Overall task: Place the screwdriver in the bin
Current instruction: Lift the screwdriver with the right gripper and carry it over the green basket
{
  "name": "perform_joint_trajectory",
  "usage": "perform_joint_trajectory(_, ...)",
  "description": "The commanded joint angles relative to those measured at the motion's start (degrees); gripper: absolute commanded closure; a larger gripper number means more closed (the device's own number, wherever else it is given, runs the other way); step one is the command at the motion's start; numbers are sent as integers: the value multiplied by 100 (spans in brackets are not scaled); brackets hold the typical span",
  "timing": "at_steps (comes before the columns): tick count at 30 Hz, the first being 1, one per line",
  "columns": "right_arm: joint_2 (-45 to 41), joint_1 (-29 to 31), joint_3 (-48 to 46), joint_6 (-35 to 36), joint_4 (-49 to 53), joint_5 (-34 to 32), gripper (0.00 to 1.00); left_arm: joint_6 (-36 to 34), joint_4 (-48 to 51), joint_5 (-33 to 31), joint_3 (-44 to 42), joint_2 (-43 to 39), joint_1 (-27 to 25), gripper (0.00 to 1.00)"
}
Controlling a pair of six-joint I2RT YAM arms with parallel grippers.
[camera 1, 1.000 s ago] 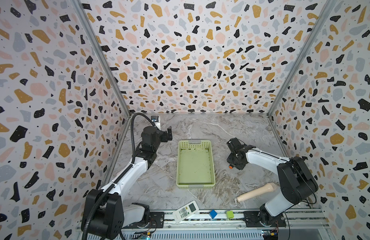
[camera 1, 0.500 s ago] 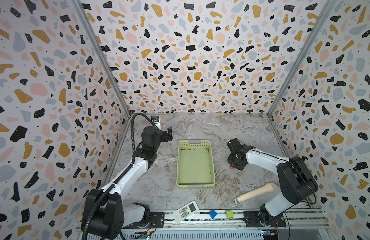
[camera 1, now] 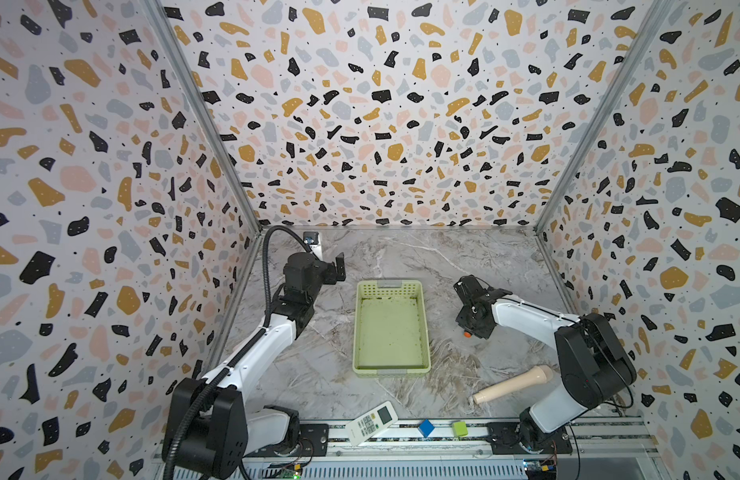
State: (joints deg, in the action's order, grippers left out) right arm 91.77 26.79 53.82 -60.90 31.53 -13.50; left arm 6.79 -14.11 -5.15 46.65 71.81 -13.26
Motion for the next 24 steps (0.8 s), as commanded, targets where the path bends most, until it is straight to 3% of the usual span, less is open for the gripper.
perform_joint_trajectory(1,-114,60,332,169,432,-400,68,-79,-66,-59,2,-38,-28,0)
perform_joint_trajectory(15,-399,799,1719,829,1471,-1096,68,-68,84,-65,2,-19,-28,1)
perform_joint_trajectory(24,-309,1594,2814,1227,1721,-910,68,-63,92,-65,2,15,-29,1)
